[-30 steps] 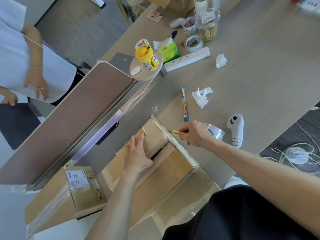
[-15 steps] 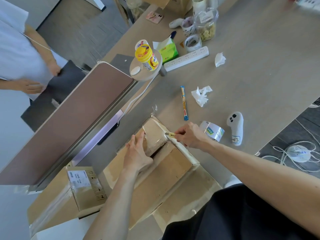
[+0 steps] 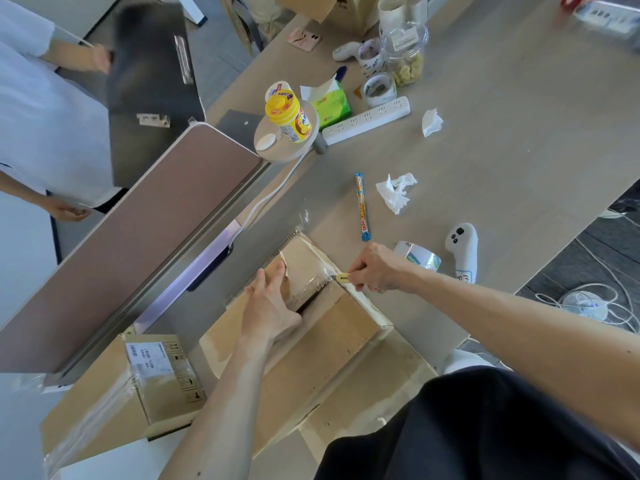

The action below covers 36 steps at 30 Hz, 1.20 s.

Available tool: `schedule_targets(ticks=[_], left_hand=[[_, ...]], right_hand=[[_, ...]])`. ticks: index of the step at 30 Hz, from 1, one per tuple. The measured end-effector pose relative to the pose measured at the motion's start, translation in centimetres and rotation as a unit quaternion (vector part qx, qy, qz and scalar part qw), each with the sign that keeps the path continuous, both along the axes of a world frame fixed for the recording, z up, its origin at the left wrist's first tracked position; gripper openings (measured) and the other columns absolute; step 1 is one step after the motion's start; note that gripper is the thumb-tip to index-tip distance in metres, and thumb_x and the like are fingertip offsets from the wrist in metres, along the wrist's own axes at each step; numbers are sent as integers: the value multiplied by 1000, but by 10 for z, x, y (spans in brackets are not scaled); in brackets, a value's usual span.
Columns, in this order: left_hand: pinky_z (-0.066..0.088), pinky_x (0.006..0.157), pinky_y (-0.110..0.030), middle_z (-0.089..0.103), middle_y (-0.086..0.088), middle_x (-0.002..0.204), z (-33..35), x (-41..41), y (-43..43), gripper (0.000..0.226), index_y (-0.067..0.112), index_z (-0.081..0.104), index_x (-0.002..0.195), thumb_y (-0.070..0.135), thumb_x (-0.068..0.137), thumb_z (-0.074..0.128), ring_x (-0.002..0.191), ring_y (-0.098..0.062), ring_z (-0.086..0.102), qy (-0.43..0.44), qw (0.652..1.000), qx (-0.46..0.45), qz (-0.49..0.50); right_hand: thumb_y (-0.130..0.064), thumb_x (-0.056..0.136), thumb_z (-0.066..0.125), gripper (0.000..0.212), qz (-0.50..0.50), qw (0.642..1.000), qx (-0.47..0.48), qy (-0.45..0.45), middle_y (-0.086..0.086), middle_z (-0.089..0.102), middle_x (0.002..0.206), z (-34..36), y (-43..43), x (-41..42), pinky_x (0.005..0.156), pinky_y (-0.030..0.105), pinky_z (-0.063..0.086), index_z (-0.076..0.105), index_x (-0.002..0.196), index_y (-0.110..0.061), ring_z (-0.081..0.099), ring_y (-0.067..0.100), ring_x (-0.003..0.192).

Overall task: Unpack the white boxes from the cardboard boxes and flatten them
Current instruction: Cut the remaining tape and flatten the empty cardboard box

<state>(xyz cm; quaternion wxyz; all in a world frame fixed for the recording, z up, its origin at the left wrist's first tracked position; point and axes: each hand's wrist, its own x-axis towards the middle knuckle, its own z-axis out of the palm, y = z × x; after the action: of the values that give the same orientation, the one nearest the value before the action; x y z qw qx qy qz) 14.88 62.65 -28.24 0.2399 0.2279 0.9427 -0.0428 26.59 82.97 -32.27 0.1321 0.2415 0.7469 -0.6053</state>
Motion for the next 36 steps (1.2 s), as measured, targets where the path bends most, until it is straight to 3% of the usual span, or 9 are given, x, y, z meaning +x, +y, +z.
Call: schedule_targets(ticks=[2,7,13,17,22,28,31,33,36], left_hand=[[24,119,-45,7,-16,164,-1,-1,0,109,30,9,159,19,69,71,146,-47,18,0,1000,-2,0],[25,119,-44,8,-15,164,0,-1,0,108,31,9,159,17,70,69,145,-47,19,1,1000,-8,0],[25,119,-45,6,-16,165,-3,-1,-1,108,32,8,159,17,70,68,146,-48,17,2,1000,-7,1],[34,114,-46,3,-11,166,-6,0,-3,110,35,6,158,19,69,68,149,-44,11,0,1000,-5,3],[38,110,-47,-1,-7,166,-9,0,-5,110,36,6,158,17,69,68,149,-45,7,-7,1000,10,8],[33,111,-59,-11,-3,165,-16,-1,-13,112,37,1,157,19,67,67,150,-43,-5,-37,999,14,20],[25,115,-59,-7,-8,166,-13,-7,-16,114,35,12,157,43,59,71,151,-39,-3,-67,996,46,19],[28,115,-56,4,-10,166,-8,-7,-22,114,31,29,153,56,46,61,152,-29,5,-80,990,106,42],[28,117,-39,26,-6,162,-3,5,-36,79,21,52,141,40,66,68,149,-17,25,-80,969,216,86]], right_hand=[[-14,90,65,32,3,1000,2,0,-1,62,55,-2,-3,3,41,19,39,68,58,-15,43,8,39],[-8,89,60,36,8,1000,3,-12,-12,50,36,5,-4,10,39,17,34,63,54,-18,37,4,32],[-7,85,59,27,35,998,-7,-48,-9,51,41,10,0,23,39,17,34,66,59,-9,39,9,36],[-9,83,60,23,28,998,-17,-59,0,52,45,4,2,34,43,22,36,69,62,-6,40,16,42],[-9,85,59,27,35,997,42,-52,-6,49,36,13,3,36,44,21,39,66,59,-8,42,11,35],[-13,88,58,19,-93,994,31,-47,5,65,60,9,-1,52,40,19,41,72,79,-4,49,9,38],[-15,89,58,17,-151,988,1,-21,3,63,60,13,-3,55,46,25,46,70,81,-6,52,14,46],[-20,91,58,21,-145,989,-4,-13,2,59,57,17,-12,53,45,25,43,65,76,-7,48,16,47],[-31,93,58,30,-124,992,-16,-3,0,54,54,23,-30,45,41,23,35,57,69,-12,42,14,43]])
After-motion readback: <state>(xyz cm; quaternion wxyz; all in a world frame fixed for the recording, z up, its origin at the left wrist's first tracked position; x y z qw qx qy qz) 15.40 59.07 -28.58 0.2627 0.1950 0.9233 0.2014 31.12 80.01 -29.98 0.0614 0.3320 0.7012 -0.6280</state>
